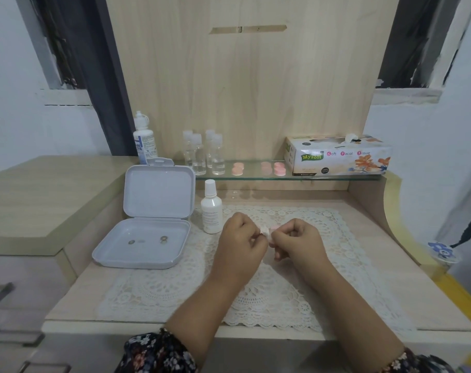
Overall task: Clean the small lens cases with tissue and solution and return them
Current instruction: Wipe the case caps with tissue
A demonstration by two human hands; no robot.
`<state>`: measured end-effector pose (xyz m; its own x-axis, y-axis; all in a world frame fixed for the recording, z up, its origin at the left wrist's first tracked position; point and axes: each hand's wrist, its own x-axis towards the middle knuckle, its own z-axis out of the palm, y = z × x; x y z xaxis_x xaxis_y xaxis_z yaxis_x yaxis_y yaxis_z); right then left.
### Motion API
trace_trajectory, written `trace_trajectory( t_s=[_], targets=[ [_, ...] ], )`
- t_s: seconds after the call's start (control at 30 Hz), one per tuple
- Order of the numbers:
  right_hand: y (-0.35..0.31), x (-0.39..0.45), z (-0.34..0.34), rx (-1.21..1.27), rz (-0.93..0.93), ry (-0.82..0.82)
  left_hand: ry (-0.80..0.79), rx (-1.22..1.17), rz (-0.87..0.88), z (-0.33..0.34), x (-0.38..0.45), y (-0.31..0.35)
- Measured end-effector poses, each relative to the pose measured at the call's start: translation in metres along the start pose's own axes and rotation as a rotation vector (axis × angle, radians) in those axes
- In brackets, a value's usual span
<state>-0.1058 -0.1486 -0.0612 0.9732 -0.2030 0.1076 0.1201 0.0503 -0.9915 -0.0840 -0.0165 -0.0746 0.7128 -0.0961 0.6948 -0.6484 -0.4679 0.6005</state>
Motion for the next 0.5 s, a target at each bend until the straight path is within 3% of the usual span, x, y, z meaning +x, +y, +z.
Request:
trace_trajectory(
  t_s=[0.17, 0.37, 0.5],
  targets=[
    [-0.0030, 0.0001, 0.0009, -0.061, -0.057, -0.066, -0.004, -0.114, -0.178, -0.0006, 0.0011, 0.0011],
    [-0.0022, 0.0002, 0.0014, 0.061, -0.015, -0.039, -0.054, -0.124, -0.024, -0.0038, 0.0009, 0.0049],
    [-0.0012, 0.0001, 0.0015, 0.159, 0.035, 0.027, -0.031, -0.254, -0.116, -0.0087, 0.0059, 0.0041]
  ],
)
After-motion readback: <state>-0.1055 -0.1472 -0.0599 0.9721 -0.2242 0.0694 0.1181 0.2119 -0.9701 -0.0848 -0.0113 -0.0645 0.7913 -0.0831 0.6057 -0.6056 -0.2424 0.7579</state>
